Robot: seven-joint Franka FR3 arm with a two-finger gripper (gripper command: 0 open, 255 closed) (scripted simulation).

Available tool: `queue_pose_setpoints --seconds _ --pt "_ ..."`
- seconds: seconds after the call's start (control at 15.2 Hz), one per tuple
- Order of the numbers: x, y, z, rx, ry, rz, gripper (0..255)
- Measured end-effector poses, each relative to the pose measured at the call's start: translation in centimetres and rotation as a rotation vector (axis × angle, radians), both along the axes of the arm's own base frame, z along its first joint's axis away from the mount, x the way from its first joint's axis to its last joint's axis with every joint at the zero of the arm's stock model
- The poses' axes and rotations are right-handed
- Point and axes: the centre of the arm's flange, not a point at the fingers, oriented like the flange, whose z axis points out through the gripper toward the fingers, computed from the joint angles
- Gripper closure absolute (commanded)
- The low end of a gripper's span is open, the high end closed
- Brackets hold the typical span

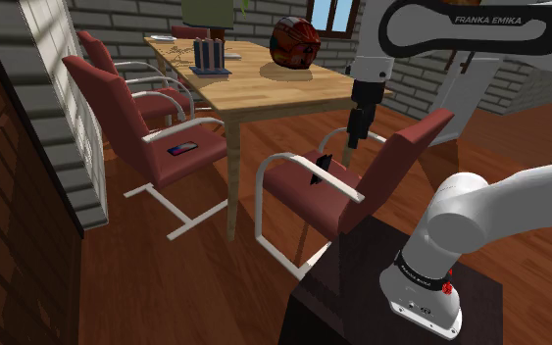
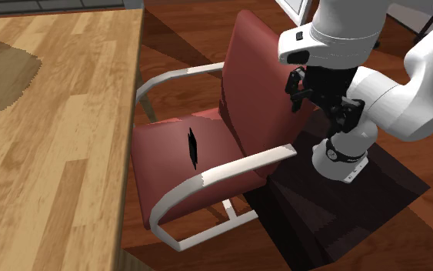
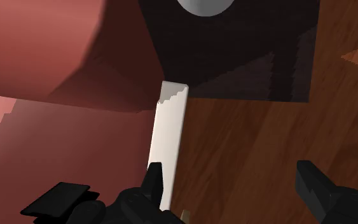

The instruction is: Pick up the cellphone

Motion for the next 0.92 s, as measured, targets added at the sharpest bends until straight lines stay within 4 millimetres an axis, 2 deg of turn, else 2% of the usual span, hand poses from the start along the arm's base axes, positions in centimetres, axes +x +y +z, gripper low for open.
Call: queue_pose_setpoints --seconds 0.13,0.33,0.92 --pt "0.1 -0.4 -0.4 -0.002 -0.002 0.001 0" --pt "1.4 -2.7 -2.2 -0.010 -0.015 0.006 0" --pt "6.0 -10.0 -9.5 -0.039 -0.063 0.025 0"
